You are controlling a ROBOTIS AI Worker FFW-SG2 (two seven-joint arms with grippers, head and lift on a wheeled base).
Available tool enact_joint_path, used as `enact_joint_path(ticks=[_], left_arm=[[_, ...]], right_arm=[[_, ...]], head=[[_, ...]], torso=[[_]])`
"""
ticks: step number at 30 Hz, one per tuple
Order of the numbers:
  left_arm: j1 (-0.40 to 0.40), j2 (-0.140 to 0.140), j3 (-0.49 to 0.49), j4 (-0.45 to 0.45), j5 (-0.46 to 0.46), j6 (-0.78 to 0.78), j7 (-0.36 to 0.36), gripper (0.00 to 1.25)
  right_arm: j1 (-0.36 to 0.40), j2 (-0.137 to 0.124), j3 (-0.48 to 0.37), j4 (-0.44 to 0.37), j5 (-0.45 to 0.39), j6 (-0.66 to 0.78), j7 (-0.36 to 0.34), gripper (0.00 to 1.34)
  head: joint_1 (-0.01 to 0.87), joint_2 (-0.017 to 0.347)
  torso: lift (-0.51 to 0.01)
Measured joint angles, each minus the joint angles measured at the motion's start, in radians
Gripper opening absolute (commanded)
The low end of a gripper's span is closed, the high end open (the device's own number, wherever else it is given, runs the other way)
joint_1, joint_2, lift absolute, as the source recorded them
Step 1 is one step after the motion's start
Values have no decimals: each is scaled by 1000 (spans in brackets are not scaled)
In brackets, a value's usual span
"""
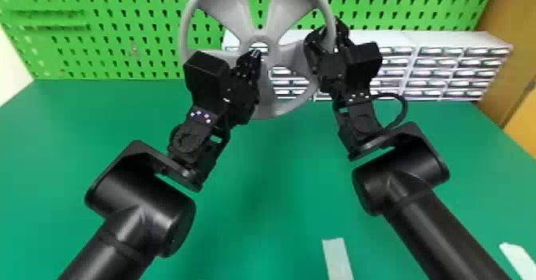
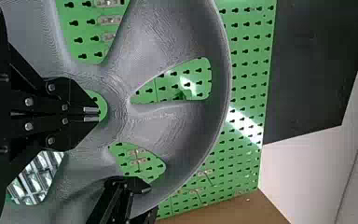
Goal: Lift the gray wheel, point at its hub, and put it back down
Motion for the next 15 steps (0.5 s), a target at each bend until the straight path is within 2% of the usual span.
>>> enact_joint_path(ticks=[15], left_arm=[[0, 0, 0, 0, 2, -1, -2, 25]], right_arm=[[-1, 0, 1, 0, 0, 1, 0, 11]], head=[[692, 48]], torso=[[-88]])
